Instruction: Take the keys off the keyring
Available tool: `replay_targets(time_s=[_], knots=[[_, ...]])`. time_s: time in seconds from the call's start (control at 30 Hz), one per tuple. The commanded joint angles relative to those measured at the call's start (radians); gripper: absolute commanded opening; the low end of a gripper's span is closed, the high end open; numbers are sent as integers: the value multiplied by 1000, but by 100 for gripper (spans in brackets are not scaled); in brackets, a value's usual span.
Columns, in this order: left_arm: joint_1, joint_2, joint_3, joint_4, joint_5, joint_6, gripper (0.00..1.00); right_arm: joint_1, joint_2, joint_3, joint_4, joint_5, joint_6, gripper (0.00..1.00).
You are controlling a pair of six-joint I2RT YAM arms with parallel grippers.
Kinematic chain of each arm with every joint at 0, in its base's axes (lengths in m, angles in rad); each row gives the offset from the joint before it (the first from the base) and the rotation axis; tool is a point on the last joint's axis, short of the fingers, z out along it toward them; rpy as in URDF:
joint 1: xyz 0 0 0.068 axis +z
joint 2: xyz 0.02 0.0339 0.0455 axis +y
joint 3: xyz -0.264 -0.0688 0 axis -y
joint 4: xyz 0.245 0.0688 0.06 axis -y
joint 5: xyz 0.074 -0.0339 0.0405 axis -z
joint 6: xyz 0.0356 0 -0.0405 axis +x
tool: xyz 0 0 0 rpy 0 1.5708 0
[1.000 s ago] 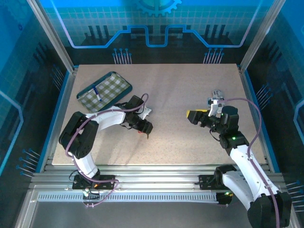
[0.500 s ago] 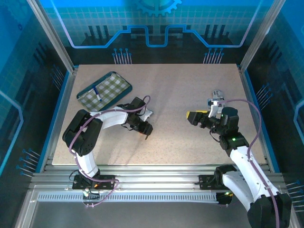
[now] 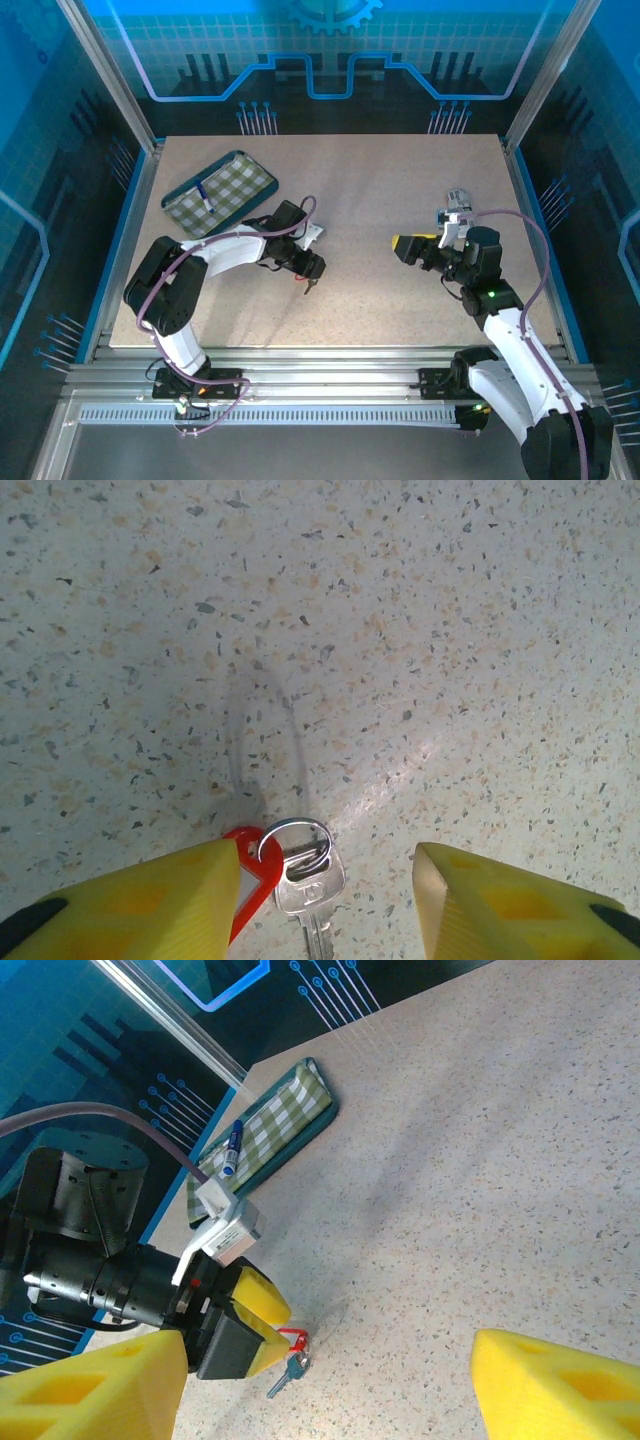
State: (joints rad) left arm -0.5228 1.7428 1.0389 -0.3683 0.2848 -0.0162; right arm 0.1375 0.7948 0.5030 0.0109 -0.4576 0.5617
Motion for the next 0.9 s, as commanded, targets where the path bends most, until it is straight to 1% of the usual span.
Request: replay_targets(time_s=[0.0, 0.17, 0.3, 0.43, 0.53, 0.7, 0.77, 0.87], knots=[[-6, 33, 27, -7, 26, 28, 54, 16, -12, -15, 8, -20, 10, 76], [-17, 62, 32, 2, 29, 40, 54, 16, -7, -21, 12, -19, 10, 76], [-32, 76, 34, -4, 3, 53, 51, 16, 0, -22, 15, -21, 10, 77], [-45, 71, 24, 4, -39, 60, 48, 16, 10, -25, 19, -24, 10, 77], [-63, 64, 13, 7, -92, 70, 44, 16, 14, -27, 24, -24, 13, 78], [-84, 54, -2, 21, -127, 73, 43, 16, 27, -29, 40, -30, 19, 78], [-88, 61, 2, 16, -139, 70, 37, 16, 30, -28, 45, -32, 23, 78], [-94, 70, 7, 11, -165, 63, 35, 16, 30, -26, 47, -30, 23, 79]])
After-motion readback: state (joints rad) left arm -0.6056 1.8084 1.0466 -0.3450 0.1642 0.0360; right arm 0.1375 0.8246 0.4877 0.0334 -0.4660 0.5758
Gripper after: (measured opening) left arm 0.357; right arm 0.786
